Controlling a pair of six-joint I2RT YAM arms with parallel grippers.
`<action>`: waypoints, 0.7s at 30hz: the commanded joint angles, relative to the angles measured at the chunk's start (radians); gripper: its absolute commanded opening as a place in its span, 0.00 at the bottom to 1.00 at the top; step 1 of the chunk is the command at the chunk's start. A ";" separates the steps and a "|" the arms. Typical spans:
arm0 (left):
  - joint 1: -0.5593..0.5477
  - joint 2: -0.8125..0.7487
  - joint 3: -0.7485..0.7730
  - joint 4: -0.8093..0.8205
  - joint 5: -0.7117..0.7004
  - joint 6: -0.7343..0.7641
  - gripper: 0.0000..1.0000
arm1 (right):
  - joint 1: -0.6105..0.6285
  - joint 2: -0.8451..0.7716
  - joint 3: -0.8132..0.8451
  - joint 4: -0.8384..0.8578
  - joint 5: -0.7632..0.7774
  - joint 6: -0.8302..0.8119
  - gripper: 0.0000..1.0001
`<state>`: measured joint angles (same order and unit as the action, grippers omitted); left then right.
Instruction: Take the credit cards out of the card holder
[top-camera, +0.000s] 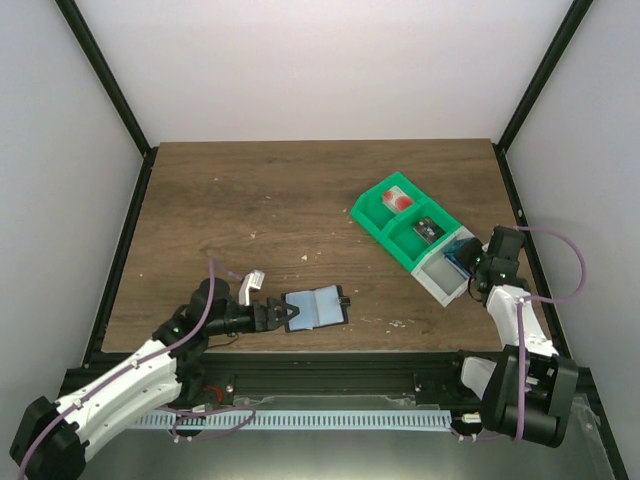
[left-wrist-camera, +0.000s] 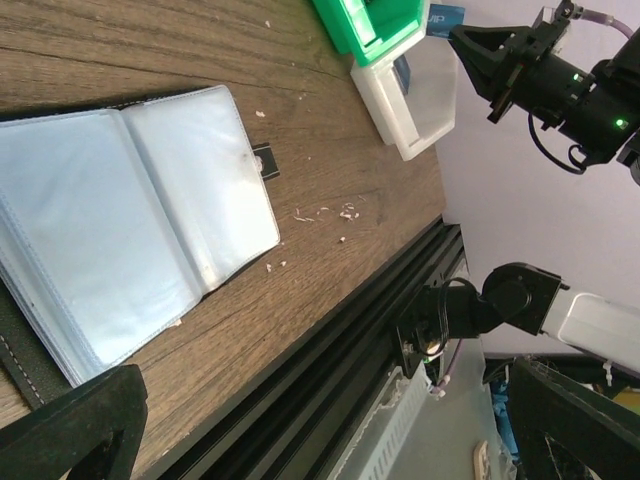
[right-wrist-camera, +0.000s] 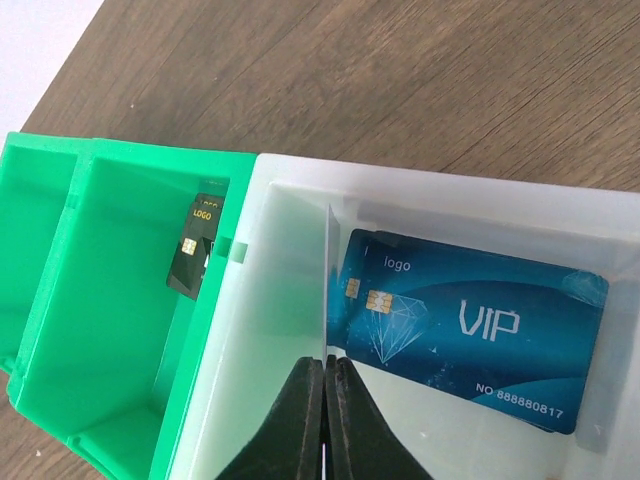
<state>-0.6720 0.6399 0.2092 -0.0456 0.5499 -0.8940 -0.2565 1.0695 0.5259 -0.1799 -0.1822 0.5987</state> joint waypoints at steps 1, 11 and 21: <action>0.002 0.007 0.016 0.013 -0.008 0.000 1.00 | -0.020 -0.004 -0.015 0.047 -0.043 -0.040 0.01; 0.002 0.003 -0.007 0.038 -0.005 -0.029 1.00 | -0.028 0.028 -0.015 0.052 -0.056 -0.046 0.01; 0.003 0.012 -0.007 0.048 -0.002 -0.030 1.00 | -0.052 0.021 -0.047 0.085 -0.115 -0.083 0.00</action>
<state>-0.6720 0.6506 0.2089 -0.0299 0.5461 -0.9169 -0.2859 1.0889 0.4870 -0.1108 -0.2665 0.5491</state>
